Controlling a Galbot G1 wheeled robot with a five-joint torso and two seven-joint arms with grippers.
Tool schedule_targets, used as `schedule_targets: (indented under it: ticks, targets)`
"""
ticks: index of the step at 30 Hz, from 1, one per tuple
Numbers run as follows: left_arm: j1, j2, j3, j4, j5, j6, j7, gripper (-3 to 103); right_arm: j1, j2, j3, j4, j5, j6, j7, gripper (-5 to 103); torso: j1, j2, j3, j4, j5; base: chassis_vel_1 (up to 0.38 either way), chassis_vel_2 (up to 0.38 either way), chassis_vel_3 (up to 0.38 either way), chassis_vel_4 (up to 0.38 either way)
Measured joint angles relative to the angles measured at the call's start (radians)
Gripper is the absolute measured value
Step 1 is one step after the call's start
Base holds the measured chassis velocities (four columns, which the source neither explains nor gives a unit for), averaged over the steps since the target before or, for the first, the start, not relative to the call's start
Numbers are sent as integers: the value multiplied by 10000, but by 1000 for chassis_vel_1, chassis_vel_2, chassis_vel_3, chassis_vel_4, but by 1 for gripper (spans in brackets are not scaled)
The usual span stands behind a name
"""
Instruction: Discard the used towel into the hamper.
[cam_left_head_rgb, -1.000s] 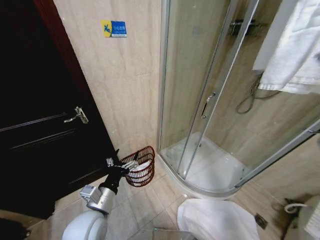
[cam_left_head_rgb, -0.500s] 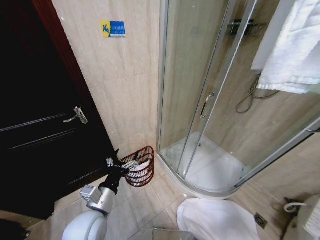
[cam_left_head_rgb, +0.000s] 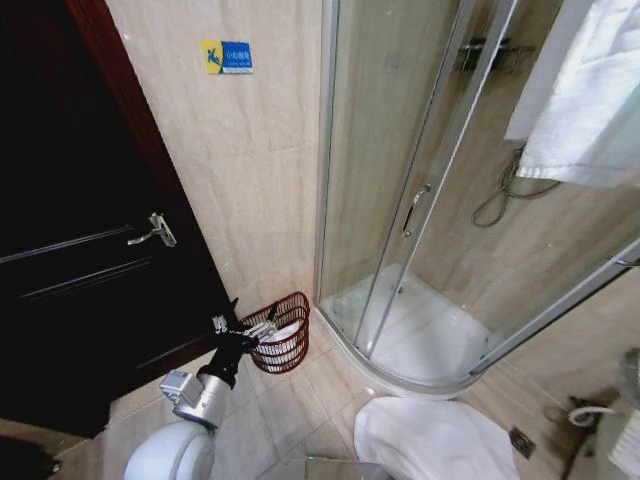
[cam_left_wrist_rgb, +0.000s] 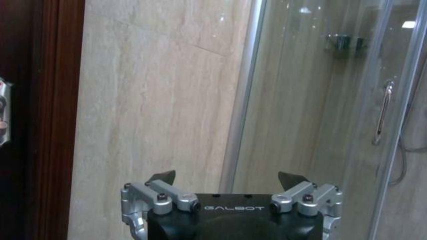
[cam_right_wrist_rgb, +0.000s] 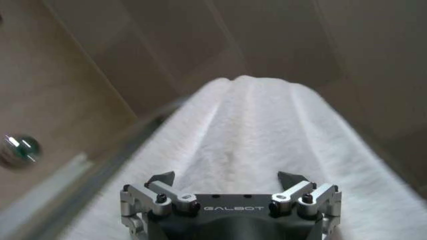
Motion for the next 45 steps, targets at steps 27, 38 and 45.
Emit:
schedule_targets:
  ticks: [27,38,45]
  targets:
    - [0,0,0,0,0,0,0,100,1406,276,-1023,-861,3425,-1355,151,86,0,0,0,1,-6,0,0,0,0]
    - [0,0,0,0,0,0,0,100,1514,353,-1179,-793,3332,-1321,-65,58,-1,0,0,-1,-1,0,0,0,0]
    - [0,0,0,0,-1,0,0,100,1458,180,-1109,-667,3320,-1138,-241,36,-1,0,0,-1,-2,0,0,0,0]
